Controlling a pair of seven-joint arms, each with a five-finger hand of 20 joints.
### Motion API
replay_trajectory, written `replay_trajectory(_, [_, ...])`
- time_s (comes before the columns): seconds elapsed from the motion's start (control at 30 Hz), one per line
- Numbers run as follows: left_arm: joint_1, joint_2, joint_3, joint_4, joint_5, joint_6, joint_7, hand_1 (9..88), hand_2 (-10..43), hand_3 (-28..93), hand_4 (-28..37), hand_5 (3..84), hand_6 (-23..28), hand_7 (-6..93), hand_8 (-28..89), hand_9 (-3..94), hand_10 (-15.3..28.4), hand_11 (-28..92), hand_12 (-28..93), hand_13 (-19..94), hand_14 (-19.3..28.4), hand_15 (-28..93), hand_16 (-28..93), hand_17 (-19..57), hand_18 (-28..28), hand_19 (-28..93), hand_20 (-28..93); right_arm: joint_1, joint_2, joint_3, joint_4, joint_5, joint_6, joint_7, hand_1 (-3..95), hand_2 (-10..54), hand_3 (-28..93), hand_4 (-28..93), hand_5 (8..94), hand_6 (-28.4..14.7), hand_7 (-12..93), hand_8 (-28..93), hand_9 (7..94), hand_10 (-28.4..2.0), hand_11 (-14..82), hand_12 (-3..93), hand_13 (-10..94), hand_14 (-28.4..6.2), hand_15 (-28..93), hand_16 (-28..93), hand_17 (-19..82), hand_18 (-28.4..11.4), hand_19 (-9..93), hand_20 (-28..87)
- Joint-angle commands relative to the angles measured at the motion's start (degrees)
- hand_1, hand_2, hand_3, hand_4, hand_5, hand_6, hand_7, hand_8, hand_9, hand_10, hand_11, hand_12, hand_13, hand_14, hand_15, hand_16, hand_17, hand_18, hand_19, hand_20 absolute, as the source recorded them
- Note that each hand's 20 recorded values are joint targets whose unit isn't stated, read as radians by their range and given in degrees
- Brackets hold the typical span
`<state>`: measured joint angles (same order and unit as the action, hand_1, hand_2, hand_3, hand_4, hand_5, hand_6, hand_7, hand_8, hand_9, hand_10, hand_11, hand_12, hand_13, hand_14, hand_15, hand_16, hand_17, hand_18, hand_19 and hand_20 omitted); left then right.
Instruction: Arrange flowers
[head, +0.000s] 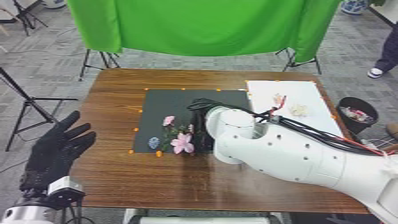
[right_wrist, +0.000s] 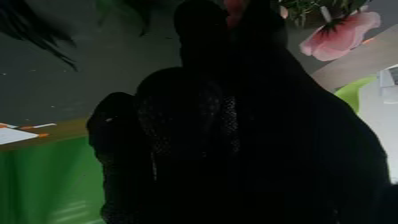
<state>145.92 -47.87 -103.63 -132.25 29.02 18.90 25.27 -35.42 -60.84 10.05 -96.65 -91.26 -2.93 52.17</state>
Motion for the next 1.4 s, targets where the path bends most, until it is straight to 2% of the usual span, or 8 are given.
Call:
replay_trajectory(0.03, [-0.2,-1.89,-0.13,0.13,1.13,-1.09,-1.45,30.2,6.6,64,-19.1,36.6,9.8,8.6,-7,33.0,20.6,28,12,22,28.0,58,-12,-6.5,28.4,56,-1,0.3,-1.1,1.2,0.0,0.8,-1.2,0.2,56.4,-8.6,74,-28,78.2,-0.3,21,4,89.9,-9.1,16.9,29.0,84,-3.4,69,17,56,-15.9,93,39])
replay_trajectory(0.53, [-0.5,-3.39,-0.15,0.02,2.35,-1.96,-2.32,30.2,6.6,64,-19.1,36.6,9.8,8.6,-7,33.0,20.6,28,12,22,28.0,58,-12,-6.5,28.4,56,-1,2.0,-1.0,0.1,0.8,0.5,-1.2,2.0,48.8,-8.7,76,-26,65.4,-1.8,17,-1,85.7,-10.0,20.1,27.5,82,-4.4,70,16,55,-16.5,93,39])
replay_trajectory(0.57, [-1.1,-3.94,-0.17,0.21,2.85,-2.43,-3.24,30.2,6.5,64,-19.1,36.6,9.9,8.6,-7,33.0,20.6,28,12,22,28.1,58,-12,-6.5,28.4,56,-1,2.0,-0.8,-0.1,0.8,0.1,-0.6,2.2,48.5,-8.6,76,-26,64.5,-1.8,17,-3,85.3,-10.2,20.8,26.9,82,-4.4,70,16,55,-16.5,93,39])
replay_trajectory(0.73, [-0.7,-4.22,0.00,0.05,2.91,-2.27,-3.23,30.2,6.6,64,-19.1,36.7,9.9,8.4,-7,33.0,20.6,28,12,22,28.0,58,-12,-6.5,28.4,56,-1,2.9,-0.3,-1.0,0.4,0.0,0.9,2.5,45.9,-7.4,77,-25,61.5,-2.0,17,-11,83.9,-11.2,23.3,24.5,82,-4.7,70,16,55,-16.6,93,38])
replay_trajectory(0.87, [0.8,-4.07,0.33,-0.16,2.08,-1.38,-1.74,30.2,6.6,64,-19.0,36.7,9.9,8.5,-7,33.0,20.6,28,12,22,28.0,58,-12,-6.5,28.4,56,-1,4.1,0.6,-1.7,-0.4,-0.4,2.2,2.4,44.6,-6.9,78,-25,60.9,-2.3,16,-11,82.9,-11.8,24.8,22.6,82,-4.8,70,16,55,-16.7,93,38])
replay_trajectory(1.07, [2.7,-2.47,0.74,-0.63,0.43,0.12,1.24,30.2,6.5,64,-19.1,36.7,9.9,8.5,-7,32.9,20.7,28,12,22,28.0,58,-12,-6.5,28.4,56,-1,5.1,5.7,1.2,-3.8,-0.9,3.8,0.9,40.2,-3.9,79,-24,58.2,-3.1,15,-11,79.0,-13.6,25.6,17.5,81,-5.6,69,16,54,-16.9,93,38])
replay_trajectory(1.1, [2.2,-2.74,0.64,-0.53,0.87,-0.18,0.36,30.2,6.5,64,-19.1,36.7,9.9,8.5,-7,33.0,20.7,28,12,22,27.9,58,-12,-6.5,28.4,56,-1,5.5,7.4,1.6,-4.8,-0.6,4.1,0.6,39.5,-3.6,79,-24,57.5,-3.2,15,-11,78.0,-14.0,25.1,17.1,80,-6.0,69,16,54,-16.9,93,37])
replay_trajectory(1.4, [1.7,-0.22,1.58,-0.77,-0.26,0.82,1.24,30.2,6.5,64,-19.4,36.6,9.8,8.5,-7,32.9,20.5,28,12,22,28.0,58,-12,-6.5,28.4,56,-1,-0.9,22.3,14.5,-9.9,2.7,0.8,-2.2,35.5,-2.2,79,-23,54.2,-3.8,15,-10,63.1,-17.8,16.8,14.7,71,-8.4,72,14,48,-16.3,93,30])
